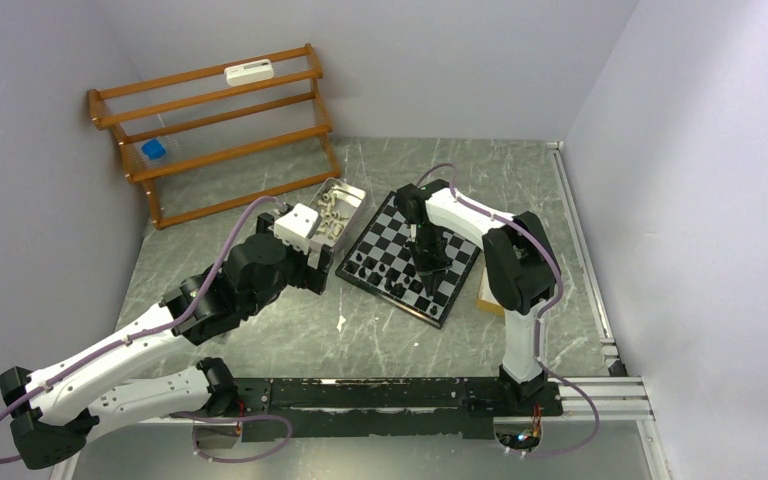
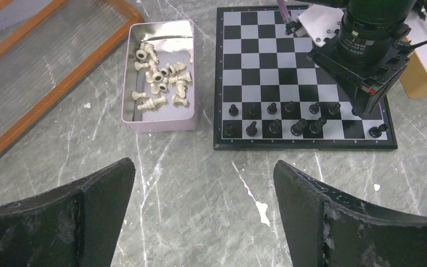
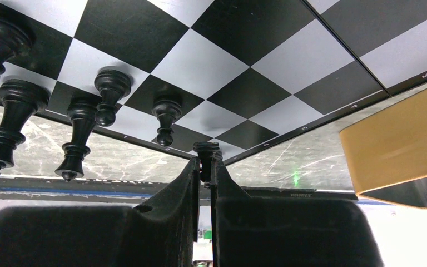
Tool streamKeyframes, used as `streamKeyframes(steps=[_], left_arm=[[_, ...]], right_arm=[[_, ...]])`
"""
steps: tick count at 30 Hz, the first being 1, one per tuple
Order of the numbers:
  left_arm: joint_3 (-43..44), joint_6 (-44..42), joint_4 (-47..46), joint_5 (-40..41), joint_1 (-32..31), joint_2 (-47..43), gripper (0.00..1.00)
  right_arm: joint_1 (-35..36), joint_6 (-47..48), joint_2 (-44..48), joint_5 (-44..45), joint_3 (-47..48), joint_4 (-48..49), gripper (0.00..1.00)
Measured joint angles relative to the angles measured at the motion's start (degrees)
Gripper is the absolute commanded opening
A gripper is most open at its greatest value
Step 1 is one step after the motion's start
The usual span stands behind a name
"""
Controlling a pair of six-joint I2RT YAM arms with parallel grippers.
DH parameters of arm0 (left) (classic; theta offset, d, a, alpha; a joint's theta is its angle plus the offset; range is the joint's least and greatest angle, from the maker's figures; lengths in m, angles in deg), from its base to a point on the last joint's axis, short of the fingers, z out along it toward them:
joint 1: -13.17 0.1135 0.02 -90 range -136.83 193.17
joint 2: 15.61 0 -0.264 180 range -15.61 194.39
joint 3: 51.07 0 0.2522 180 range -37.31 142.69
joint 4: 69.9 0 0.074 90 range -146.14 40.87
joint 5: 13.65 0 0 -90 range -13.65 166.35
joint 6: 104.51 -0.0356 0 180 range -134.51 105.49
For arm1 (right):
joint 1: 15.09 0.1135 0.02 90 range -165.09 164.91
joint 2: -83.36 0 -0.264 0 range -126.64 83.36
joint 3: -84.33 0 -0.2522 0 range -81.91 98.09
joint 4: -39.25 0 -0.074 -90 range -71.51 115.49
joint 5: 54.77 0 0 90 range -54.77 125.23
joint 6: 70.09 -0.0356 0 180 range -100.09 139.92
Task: Set up the chess pieces on the board
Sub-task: Place the chess piece on the chessboard.
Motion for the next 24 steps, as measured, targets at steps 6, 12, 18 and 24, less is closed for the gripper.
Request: streamKeyframes(steps=[6, 12, 18, 24], left_arm=[[0.0, 0.0, 0.0, 0.13, 0.0, 0.0, 1.0], [0.0, 0.0, 0.0, 0.24, 0.0, 0.0, 1.0], [0.0, 0.0, 0.02, 0.26, 0.0, 0.0, 1.0], [0.0, -0.02, 0.02, 0.24, 0.0, 0.0, 1.0]], right_arm=[[0.0, 0.17, -0.09, 0.0, -0.04, 0.15, 0.08], [0.0, 0.42, -0.79, 0.0, -0.04, 0.13, 0.08], [0.0, 0.83, -1.86, 0.22, -0.04, 0.04, 0.13], [0.02, 1.01, -1.86, 0.83, 0.52, -0.13, 0.14]])
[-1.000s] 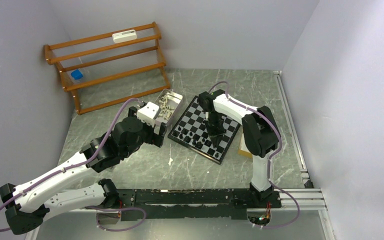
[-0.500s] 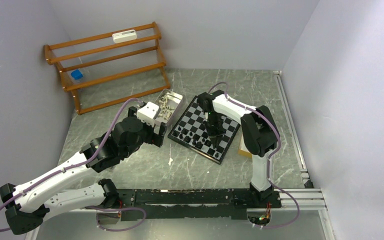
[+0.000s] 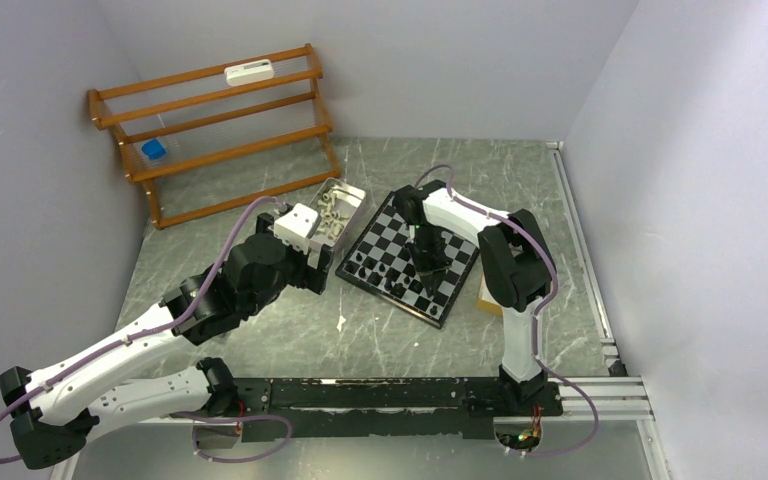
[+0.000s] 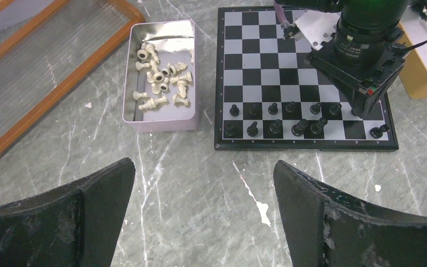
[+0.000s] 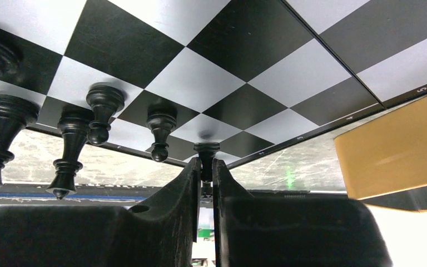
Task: Set up the chess pieces on the board
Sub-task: Place the chess piece on the chessboard.
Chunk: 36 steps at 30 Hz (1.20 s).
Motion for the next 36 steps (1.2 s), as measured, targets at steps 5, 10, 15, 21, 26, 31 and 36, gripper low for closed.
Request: streamKeyframes(steps=[5, 10, 15, 21, 26, 31, 36], left_arm=[[0.0, 0.02, 0.0, 0.02, 0.0, 0.0, 1.0], [0.0, 0.02, 0.0, 0.02, 0.0, 0.0, 1.0], [0.0, 0.02, 0.0, 0.0, 0.0, 0.0, 1.0], [0.0, 0.02, 0.0, 0.02, 0.0, 0.0, 1.0], [0.0, 0.0, 0.0, 0.02, 0.0, 0.0, 1.0], [0.0, 0.0, 0.0, 0.02, 0.0, 0.0, 1.0], [0.0, 0.02, 0.0, 0.0, 0.0, 0.0, 1.0]], right_arm=[[0.02, 0.28, 0.0, 0.24, 0.68, 0.02, 0.18], [0.02, 0.33, -0.04, 0.28, 1.14, -0.02, 0.21], [0.02, 0.44, -0.22, 0.28, 1.6, 0.0, 0.26], [0.02, 0.46, -0.22, 0.59, 1.79, -0.17, 0.28], [0.02, 0.22, -0.2, 1.92, 5.68, -1.75, 0.31], [-0.37, -1.27, 2.73, 6.25, 11.21, -2.62, 0.31], [-3.85, -5.51, 12.87, 12.83, 10.16, -0.63, 0.2]])
